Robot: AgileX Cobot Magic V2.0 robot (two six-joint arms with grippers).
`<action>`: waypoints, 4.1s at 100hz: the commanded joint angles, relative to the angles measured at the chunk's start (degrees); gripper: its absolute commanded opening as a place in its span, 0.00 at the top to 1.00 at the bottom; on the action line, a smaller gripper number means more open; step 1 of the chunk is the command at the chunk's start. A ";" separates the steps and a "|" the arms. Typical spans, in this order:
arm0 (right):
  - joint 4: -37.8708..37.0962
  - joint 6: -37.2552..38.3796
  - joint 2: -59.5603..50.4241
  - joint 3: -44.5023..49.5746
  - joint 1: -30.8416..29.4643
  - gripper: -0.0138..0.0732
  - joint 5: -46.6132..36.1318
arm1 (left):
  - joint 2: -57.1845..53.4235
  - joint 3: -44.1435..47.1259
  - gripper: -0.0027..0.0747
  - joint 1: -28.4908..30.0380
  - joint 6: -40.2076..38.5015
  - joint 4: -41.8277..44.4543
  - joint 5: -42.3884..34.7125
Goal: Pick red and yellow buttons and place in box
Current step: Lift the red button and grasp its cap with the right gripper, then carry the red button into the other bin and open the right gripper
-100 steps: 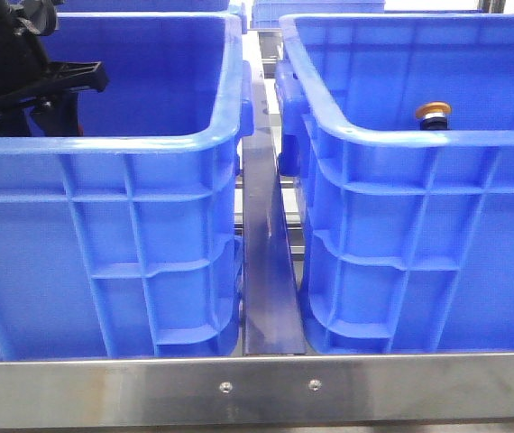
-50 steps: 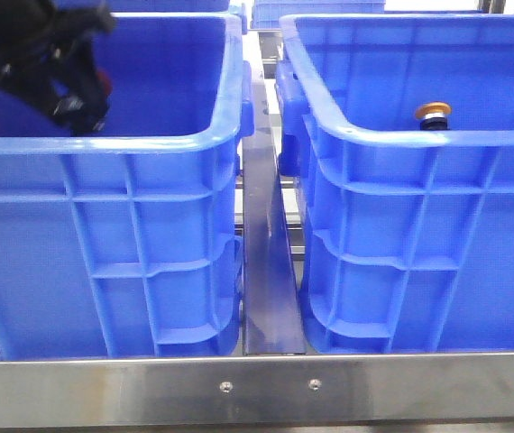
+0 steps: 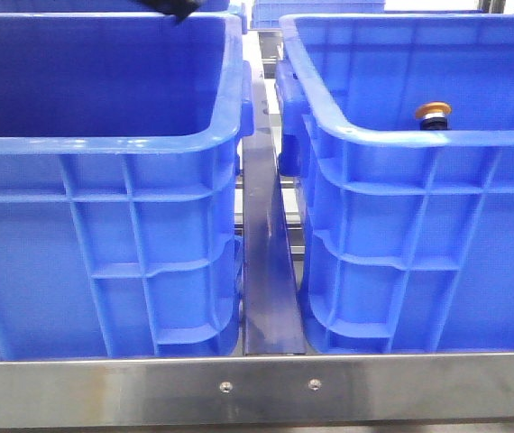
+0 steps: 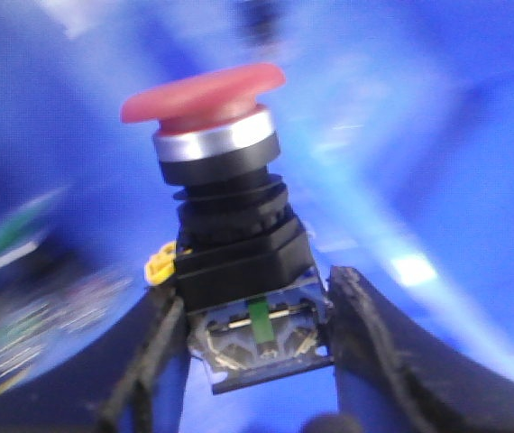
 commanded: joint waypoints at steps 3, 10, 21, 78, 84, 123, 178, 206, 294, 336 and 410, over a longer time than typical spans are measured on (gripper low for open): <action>1.91 1.52 -1.81 -1.44 -0.26 0.26 6.52 | -2.86 -1.69 0.87 -2.77 2.70 -5.95 0.70; 2.22 4.34 -1.81 -1.44 -0.26 0.26 9.86 | -2.86 -1.69 0.87 -4.86 2.80 -6.07 0.95; 3.24 9.83 -1.81 -1.44 -0.26 0.26 16.43 | -2.86 -1.69 0.87 -8.12 2.91 -5.96 1.13; 8.05 25.08 2.30 -2.04 9.74 0.17 29.42 | -1.32 -1.69 0.87 -12.45 2.91 -5.78 1.13; 8.05 25.08 2.39 -2.04 9.80 0.17 28.67 | -1.32 -1.69 0.87 -12.45 2.91 -5.78 1.13; 8.05 25.08 2.39 -2.04 9.80 0.52 28.23 | -1.32 -1.69 0.87 -12.45 2.91 -5.78 1.23; 6.63 24.92 2.07 -3.50 2.05 0.57 26.96 | -1.32 -2.47 0.20 -12.10 2.91 -3.68 3.29; -15.43 24.87 2.12 -7.09 -14.76 0.57 19.47 | -1.32 -2.47 0.20 -11.87 2.91 -3.05 4.82; -31.95 21.40 26.40 -18.85 -12.45 0.57 -2.86 | -1.32 -2.47 0.20 -11.87 2.91 -2.48 2.84; -32.25 20.57 28.53 -20.27 -12.35 0.20 -3.87 | -1.32 -2.47 0.20 -11.87 2.91 -2.48 2.04; -32.54 20.57 9.33 -9.58 -12.57 0.65 2.98 | -3.85 -2.47 0.30 -11.87 -16.64 25.80 -5.05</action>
